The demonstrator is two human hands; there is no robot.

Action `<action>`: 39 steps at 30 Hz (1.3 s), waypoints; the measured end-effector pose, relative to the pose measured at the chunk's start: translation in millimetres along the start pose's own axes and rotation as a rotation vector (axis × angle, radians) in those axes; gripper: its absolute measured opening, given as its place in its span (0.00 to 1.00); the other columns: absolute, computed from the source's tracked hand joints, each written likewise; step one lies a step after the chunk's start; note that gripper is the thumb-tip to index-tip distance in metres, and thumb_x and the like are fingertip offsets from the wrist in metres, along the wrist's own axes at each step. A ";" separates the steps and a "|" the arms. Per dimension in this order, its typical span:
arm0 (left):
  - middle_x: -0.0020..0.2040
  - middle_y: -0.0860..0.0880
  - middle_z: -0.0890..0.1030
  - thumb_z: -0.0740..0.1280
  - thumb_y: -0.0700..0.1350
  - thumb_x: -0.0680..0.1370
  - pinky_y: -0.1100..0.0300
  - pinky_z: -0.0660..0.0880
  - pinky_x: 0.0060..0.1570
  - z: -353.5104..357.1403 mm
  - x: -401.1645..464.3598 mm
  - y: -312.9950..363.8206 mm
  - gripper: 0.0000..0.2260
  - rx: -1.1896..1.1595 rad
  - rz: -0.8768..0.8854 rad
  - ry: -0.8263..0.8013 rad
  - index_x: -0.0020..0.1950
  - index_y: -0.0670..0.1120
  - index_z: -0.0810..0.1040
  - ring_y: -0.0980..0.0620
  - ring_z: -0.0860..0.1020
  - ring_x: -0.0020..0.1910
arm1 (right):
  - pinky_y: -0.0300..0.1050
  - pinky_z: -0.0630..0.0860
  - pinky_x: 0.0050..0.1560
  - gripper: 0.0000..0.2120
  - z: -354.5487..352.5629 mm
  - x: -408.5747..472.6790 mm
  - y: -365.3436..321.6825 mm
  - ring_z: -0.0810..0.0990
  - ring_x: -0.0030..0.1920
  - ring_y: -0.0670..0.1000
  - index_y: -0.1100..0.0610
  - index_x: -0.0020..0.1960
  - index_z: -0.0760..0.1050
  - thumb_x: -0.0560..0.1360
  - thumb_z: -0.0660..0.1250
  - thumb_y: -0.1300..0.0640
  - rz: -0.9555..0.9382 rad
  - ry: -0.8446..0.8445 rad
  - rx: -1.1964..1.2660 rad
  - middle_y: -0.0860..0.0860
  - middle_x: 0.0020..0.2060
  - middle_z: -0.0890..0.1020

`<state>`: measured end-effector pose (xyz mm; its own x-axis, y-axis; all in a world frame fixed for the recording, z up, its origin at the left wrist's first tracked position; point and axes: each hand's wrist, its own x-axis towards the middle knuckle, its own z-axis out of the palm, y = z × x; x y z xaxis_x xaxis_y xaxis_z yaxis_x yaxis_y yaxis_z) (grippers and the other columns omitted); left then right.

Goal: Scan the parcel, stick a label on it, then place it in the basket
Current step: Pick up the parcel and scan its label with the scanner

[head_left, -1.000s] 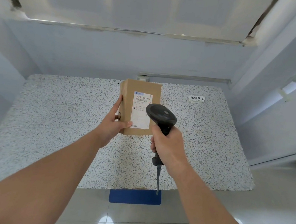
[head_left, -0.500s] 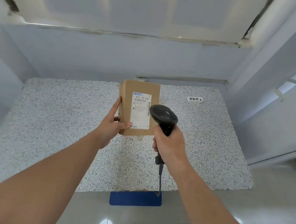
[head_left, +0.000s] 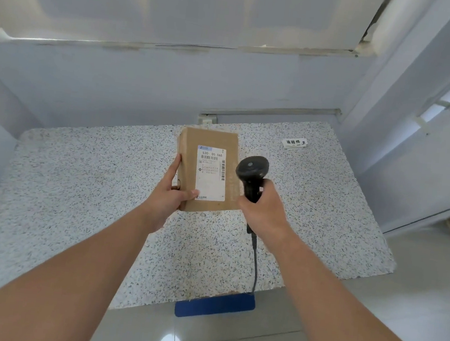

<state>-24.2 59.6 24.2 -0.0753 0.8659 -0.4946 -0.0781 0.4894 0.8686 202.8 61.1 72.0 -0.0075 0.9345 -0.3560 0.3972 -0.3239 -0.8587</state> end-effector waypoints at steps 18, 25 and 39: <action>0.68 0.48 0.81 0.71 0.33 0.78 0.48 0.80 0.53 18.6 48.4 -36.3 0.45 0.036 -0.106 -0.002 0.78 0.74 0.57 0.43 0.81 0.63 | 0.47 0.76 0.56 0.26 -2.3 92.8 118.9 0.81 0.59 0.55 0.56 0.68 0.73 0.74 0.80 0.56 0.104 0.159 -0.400 0.55 0.59 0.82; 0.69 0.49 0.82 0.73 0.35 0.78 0.40 0.77 0.64 30.8 63.7 -43.2 0.44 -0.002 -0.147 -0.003 0.78 0.74 0.58 0.42 0.81 0.65 | 0.52 0.81 0.59 0.26 -11.5 116.8 149.4 0.79 0.55 0.56 0.54 0.70 0.73 0.76 0.78 0.55 0.186 0.204 -0.451 0.55 0.57 0.73; 0.67 0.53 0.81 0.69 0.37 0.81 0.40 0.78 0.63 36.3 79.2 -51.5 0.38 -0.069 -0.241 -0.026 0.79 0.71 0.60 0.41 0.81 0.63 | 0.49 0.80 0.52 0.34 -14.5 123.8 168.4 0.78 0.53 0.53 0.55 0.65 0.71 0.69 0.78 0.36 0.170 0.192 -0.607 0.53 0.53 0.79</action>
<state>9.9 106.8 -58.6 -0.0209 0.7279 -0.6854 -0.1586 0.6745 0.7211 282.1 124.4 -111.3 0.2429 0.9056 -0.3478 0.8259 -0.3811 -0.4155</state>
